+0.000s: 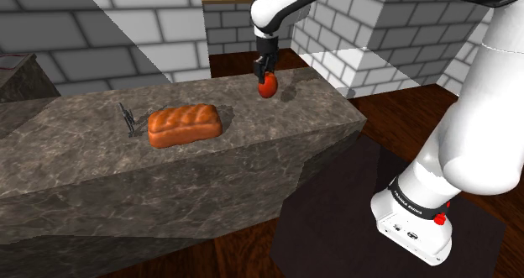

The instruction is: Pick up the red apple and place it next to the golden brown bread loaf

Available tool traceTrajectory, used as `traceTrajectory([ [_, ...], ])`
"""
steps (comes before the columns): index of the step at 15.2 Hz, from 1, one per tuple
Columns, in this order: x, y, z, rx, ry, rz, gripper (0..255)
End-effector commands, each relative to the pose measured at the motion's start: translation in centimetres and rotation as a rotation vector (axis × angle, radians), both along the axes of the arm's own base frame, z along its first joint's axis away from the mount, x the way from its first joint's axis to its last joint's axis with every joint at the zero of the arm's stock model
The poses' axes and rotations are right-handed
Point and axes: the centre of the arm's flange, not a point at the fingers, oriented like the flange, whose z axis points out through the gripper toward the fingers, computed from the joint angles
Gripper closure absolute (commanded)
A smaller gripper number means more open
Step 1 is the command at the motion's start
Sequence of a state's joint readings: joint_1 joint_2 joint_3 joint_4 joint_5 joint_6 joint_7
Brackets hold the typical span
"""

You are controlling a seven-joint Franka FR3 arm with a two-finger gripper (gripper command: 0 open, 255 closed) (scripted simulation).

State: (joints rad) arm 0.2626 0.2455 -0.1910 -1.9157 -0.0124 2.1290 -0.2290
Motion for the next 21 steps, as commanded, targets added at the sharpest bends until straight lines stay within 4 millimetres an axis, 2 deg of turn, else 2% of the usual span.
traceTrajectory([
  [1,0.3,2.5,0.1,0.0,0.0,-0.001,255],
  [9,1.8,12.9,0.1,0.0,0.0,-0.001,255],
  [10,1.9,13.6,0.1,0.0,0.0,-0.001,255],
  [21,1.9,13.6,-5.7,0.0,0.0,-0.001,255],
])
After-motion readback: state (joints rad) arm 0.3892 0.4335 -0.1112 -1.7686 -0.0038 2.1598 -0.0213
